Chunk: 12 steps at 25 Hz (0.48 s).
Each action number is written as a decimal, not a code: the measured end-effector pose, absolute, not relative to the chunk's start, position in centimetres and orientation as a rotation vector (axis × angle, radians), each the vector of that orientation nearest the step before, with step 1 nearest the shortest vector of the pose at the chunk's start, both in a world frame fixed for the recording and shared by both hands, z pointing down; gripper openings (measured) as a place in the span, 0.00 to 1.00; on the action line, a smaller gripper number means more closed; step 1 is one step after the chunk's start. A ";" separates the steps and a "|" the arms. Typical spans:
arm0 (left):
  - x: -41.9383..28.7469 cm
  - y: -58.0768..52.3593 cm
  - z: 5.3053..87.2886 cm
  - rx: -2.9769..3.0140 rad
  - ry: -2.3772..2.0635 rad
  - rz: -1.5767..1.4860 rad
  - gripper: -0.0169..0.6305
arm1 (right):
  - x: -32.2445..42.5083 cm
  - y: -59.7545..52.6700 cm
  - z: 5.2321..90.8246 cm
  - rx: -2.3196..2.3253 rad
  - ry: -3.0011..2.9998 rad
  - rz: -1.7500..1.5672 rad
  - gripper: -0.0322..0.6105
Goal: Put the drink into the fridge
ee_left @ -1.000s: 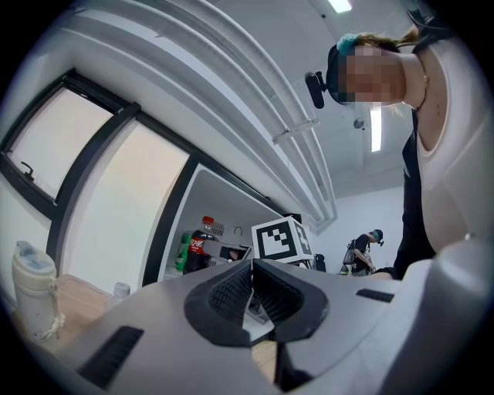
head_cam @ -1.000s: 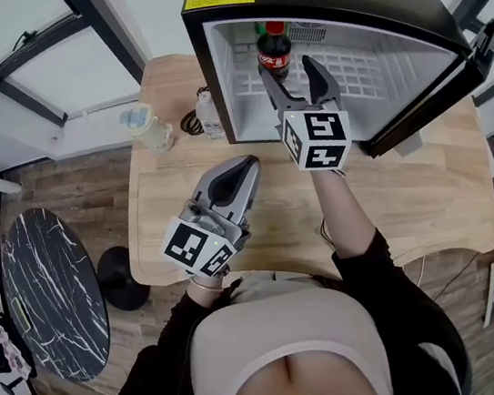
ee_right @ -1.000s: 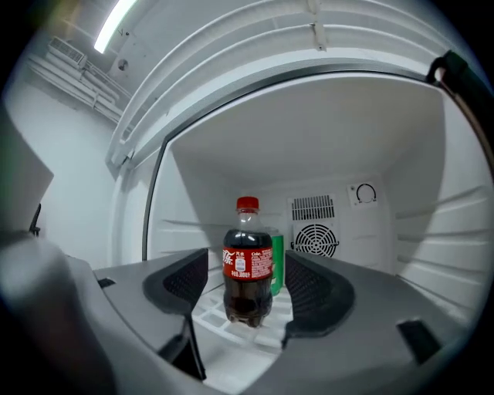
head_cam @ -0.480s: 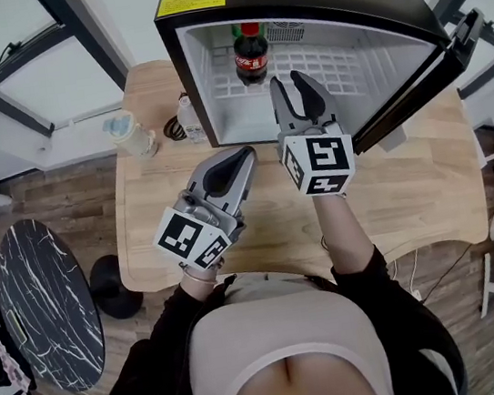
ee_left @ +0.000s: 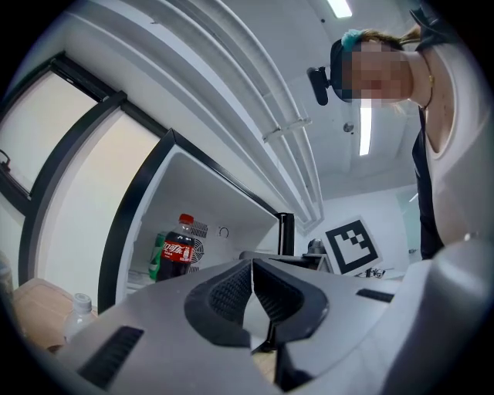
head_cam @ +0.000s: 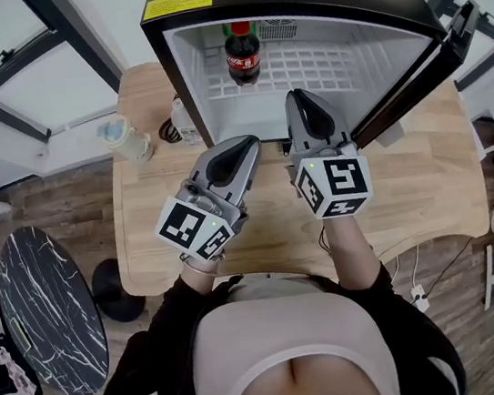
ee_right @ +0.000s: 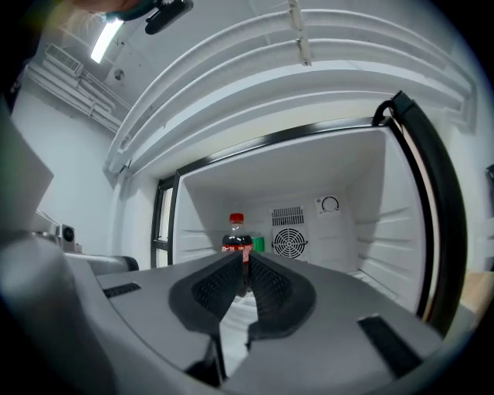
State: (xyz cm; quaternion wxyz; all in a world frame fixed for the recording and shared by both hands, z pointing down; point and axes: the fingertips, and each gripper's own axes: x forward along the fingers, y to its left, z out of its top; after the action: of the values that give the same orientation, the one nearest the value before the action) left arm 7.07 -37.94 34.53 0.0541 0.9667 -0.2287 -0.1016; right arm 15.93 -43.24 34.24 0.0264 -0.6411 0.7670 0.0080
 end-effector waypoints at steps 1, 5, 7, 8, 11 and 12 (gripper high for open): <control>7.2 -38.0 34.6 2.932 -0.686 -0.313 0.04 | 15.8 -42.9 34.1 -1.974 2.367 0.030 0.12; 7.3 -38.3 34.7 2.922 -0.655 -0.324 0.04 | 15.0 -41.7 33.9 -1.939 2.371 0.015 0.11; 7.2 -38.4 34.8 2.925 -0.639 -0.318 0.04 | 14.7 -41.4 34.1 -1.927 2.363 -0.015 0.10; 7.1 -38.4 34.9 2.927 -0.631 -0.316 0.04 | 14.6 -41.2 34.2 -1.928 2.360 -0.023 0.10; 6.7 -38.3 35.2 2.933 -0.601 -0.316 0.04 | 13.9 -40.8 34.7 -1.935 2.359 -0.034 0.10; 6.5 -38.3 35.3 2.937 -0.590 -0.319 0.04 | 13.6 -40.6 34.9 -1.937 2.355 -0.038 0.10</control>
State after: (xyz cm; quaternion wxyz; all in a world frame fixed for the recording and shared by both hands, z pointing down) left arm 6.48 -38.29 35.29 0.0645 0.9729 -0.1955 -0.1055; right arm 13.63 -40.61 34.85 0.0461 -0.6345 0.7715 -0.0124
